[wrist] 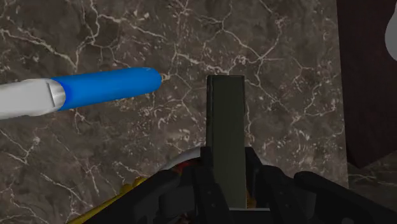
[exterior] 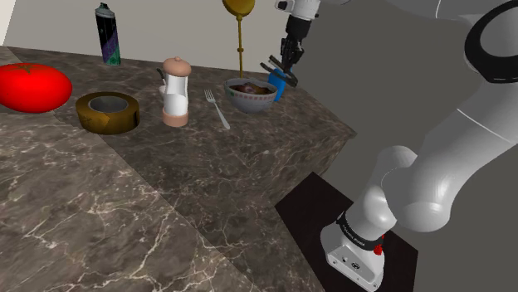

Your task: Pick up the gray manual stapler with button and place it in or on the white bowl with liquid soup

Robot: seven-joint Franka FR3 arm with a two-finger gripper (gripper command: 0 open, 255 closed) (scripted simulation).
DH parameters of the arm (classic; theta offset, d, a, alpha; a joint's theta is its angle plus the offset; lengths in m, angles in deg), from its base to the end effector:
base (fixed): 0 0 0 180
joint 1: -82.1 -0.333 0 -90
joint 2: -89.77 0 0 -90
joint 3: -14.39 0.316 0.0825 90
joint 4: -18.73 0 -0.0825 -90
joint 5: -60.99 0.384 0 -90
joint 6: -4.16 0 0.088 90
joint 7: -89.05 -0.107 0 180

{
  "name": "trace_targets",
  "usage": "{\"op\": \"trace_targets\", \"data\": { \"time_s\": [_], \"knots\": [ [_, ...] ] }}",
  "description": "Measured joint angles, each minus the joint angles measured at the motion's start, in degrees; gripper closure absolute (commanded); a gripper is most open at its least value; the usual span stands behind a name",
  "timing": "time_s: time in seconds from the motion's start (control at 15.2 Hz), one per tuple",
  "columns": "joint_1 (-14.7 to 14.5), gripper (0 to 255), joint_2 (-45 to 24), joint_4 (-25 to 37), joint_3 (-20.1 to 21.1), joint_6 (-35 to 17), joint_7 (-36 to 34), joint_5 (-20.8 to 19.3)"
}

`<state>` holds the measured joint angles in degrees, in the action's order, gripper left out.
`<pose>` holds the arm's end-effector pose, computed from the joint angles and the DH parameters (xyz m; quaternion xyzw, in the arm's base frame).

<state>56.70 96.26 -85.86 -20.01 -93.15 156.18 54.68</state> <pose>0.5192 -0.1062 0.5647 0.8689 0.4943 -0.0268 0.0076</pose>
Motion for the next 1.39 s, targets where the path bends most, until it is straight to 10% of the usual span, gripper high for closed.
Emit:
{"op": "trace_targets", "data": {
  "time_s": [1.39],
  "knots": [
    [-4.28, 255, -5.51, -3.82, 4.62, -9.15, -8.44, 3.69]
  ]
}}
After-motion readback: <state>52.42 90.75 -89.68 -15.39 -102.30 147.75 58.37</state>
